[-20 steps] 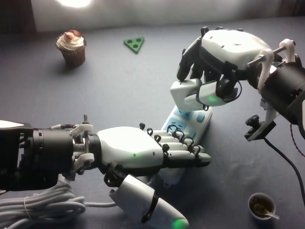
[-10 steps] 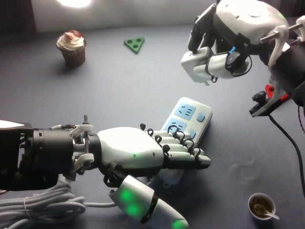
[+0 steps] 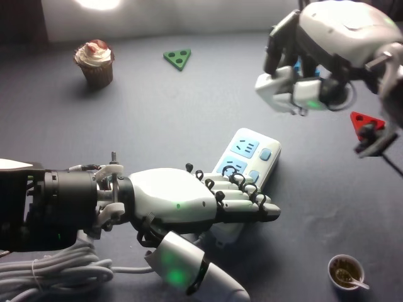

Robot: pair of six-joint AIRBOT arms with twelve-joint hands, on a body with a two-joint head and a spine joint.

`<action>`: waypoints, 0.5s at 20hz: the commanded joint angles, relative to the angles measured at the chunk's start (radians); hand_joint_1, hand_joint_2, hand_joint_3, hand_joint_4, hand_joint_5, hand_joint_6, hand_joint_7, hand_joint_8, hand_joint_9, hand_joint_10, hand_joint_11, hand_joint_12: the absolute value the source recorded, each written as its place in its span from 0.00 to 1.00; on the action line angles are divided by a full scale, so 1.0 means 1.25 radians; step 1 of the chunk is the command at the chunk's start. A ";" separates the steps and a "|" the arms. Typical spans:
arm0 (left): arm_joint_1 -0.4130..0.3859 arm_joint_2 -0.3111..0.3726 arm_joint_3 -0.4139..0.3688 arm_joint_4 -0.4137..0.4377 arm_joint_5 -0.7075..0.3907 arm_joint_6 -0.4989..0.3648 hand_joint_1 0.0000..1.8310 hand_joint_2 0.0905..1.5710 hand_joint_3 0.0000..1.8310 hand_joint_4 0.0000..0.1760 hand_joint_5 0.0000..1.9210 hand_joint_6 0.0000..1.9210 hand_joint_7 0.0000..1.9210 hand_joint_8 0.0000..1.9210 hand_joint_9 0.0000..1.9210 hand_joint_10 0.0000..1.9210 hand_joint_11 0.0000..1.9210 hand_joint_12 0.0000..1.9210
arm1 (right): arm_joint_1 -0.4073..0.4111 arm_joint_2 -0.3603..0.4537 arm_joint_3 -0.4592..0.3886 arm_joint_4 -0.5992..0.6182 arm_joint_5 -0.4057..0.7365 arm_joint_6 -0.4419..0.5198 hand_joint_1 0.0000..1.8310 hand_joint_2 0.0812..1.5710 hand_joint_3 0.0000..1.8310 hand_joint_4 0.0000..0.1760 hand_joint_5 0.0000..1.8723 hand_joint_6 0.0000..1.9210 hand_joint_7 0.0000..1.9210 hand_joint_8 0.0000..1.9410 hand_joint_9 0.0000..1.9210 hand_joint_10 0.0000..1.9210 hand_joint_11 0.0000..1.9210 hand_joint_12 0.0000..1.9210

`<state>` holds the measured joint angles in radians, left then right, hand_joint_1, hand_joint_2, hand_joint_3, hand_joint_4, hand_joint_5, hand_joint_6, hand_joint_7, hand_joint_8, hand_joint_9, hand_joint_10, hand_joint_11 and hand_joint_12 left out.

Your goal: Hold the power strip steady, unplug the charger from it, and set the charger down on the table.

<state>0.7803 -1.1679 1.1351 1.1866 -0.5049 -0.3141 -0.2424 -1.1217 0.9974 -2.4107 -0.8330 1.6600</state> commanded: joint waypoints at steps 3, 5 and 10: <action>0.024 -0.020 -0.014 0.050 0.009 -0.039 0.00 0.55 0.00 0.00 0.02 0.00 0.01 0.00 0.00 0.00 0.04 0.01 | -0.003 0.059 -0.028 -0.102 -0.017 0.003 0.76 0.66 0.00 0.00 0.53 0.46 0.61 0.26 0.55 0.57 0.41 0.55; 0.022 -0.020 -0.015 0.050 0.009 -0.039 0.00 0.55 0.00 0.00 0.01 0.00 0.01 0.00 0.00 0.00 0.03 0.01 | -0.016 0.089 -0.037 -0.168 0.044 -0.023 0.76 0.66 0.00 0.00 0.53 0.46 0.61 0.26 0.55 0.56 0.43 0.52; 0.018 -0.019 -0.016 0.050 0.009 -0.037 0.00 0.55 0.00 0.00 0.01 0.00 0.01 0.00 0.01 0.00 0.03 0.01 | -0.032 0.118 -0.031 -0.182 0.186 -0.072 0.76 0.66 0.00 0.00 0.54 0.45 0.61 0.26 0.54 0.55 0.43 0.49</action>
<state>0.7765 -1.1667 1.1316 1.1900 -0.5030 -0.3164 -0.2905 -0.9886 0.9577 -2.5992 -0.5152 1.5745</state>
